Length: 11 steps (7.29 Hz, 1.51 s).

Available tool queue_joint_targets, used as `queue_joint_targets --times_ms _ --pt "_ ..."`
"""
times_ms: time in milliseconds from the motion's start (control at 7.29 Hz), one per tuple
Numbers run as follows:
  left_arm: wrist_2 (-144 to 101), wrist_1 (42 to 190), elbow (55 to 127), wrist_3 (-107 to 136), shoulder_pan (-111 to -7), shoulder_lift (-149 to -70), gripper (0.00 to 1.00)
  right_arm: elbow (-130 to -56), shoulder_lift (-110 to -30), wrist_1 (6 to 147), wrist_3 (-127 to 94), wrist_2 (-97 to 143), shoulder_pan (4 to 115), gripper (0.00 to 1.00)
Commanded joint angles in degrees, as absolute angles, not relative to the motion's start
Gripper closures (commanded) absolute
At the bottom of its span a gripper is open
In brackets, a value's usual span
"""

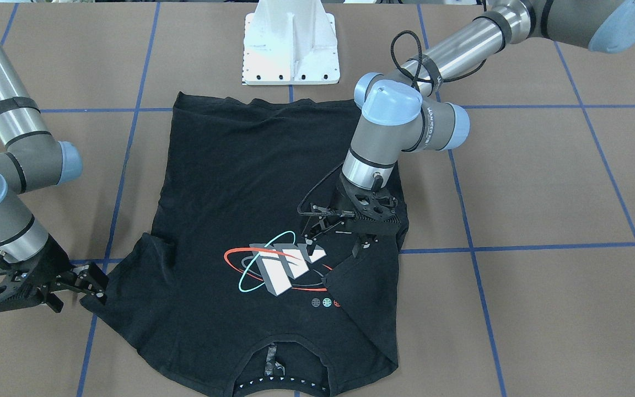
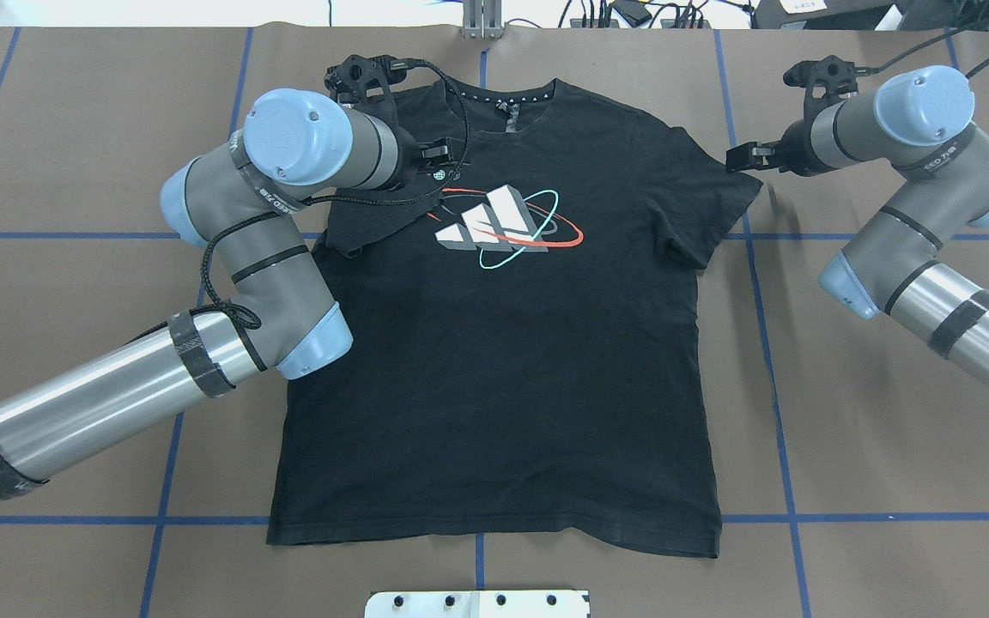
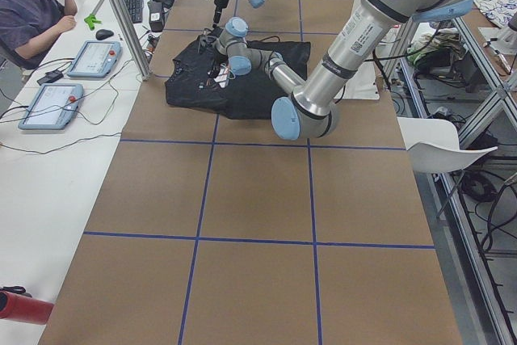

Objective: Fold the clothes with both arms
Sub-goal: 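Fold both sleeves inward toward the shirt's center with both grippers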

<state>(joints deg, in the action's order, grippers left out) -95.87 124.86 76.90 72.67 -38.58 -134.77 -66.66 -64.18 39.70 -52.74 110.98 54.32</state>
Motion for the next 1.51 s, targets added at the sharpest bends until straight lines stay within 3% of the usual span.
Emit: queue_joint_targets --times_ms 0,548,685,823,1371 --pt "-95.9 124.9 76.9 72.5 -38.6 -134.7 0.00 -66.2 -64.9 39.2 -53.3 109.1 53.2 0.36" --pt "-95.8 124.9 76.8 72.5 -38.6 -134.7 0.00 -66.4 -65.4 39.1 -53.3 108.9 53.0 0.63" --pt "-95.8 124.9 76.8 72.4 -38.6 -134.7 0.00 -66.6 -65.4 39.1 -53.5 108.9 53.1 0.77" --pt "-95.8 124.9 76.8 72.4 -38.5 -134.1 0.00 -66.9 -65.4 39.1 -53.6 109.0 53.1 0.99" --pt "-96.8 124.4 77.0 68.2 -39.3 -134.0 0.00 -69.0 -64.2 39.8 -53.9 109.8 53.5 1.00"
